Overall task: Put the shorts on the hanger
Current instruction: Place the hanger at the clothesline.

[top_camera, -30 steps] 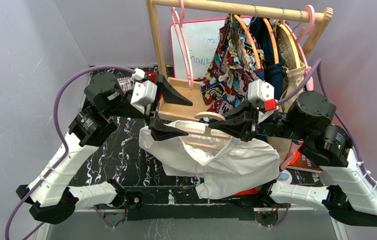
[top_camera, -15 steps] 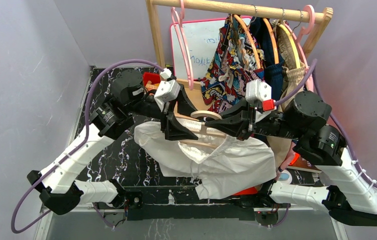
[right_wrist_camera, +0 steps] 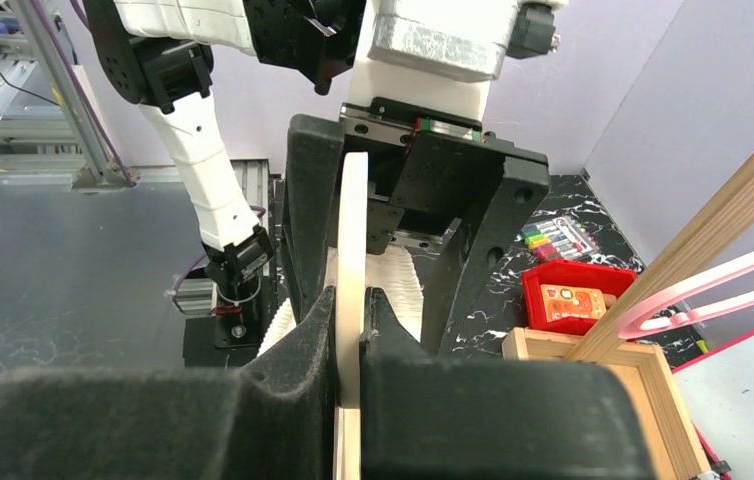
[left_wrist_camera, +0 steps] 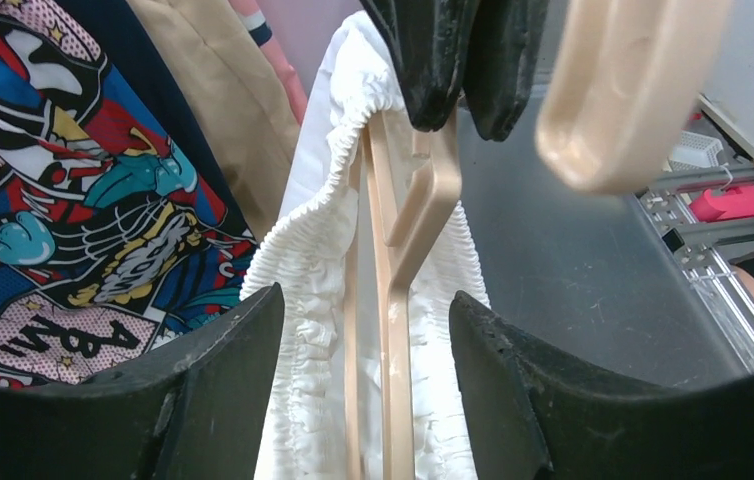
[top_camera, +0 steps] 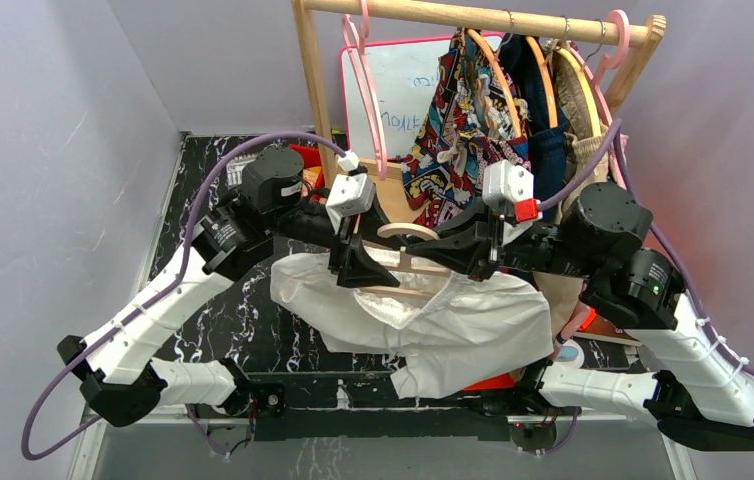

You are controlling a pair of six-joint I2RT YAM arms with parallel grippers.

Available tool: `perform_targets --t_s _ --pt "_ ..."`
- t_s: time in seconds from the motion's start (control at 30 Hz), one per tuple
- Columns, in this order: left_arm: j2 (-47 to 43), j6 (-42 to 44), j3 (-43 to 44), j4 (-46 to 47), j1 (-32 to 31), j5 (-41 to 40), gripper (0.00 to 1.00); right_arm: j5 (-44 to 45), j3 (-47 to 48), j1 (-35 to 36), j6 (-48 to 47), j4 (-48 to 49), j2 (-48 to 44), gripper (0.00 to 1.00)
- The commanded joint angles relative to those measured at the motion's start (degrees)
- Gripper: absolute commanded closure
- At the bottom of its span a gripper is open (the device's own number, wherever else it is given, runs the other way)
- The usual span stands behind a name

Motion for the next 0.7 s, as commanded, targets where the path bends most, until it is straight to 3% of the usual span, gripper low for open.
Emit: perform_targets --t_s 0.0,0.23,0.53,0.67 --pt "1.15 3.67 0.49 -5.26 -0.92 -2.27 0.46 0.32 0.5 0.04 0.08 10.33 -0.81 1.0" --pt "0.57 5.35 0.15 -6.05 -0.85 -4.32 1.0 1.07 -0.84 0.04 0.36 12.34 -1.6 1.0" --pt "-2.85 5.98 -2.03 -2.78 -0.92 -9.05 1.0 1.53 -1.71 0.03 0.01 9.29 -1.99 1.0" --pt "-7.05 5.09 -6.74 4.56 -0.91 -11.12 1.0 1.17 -2.59 -0.01 -0.21 7.13 -3.01 0.72"
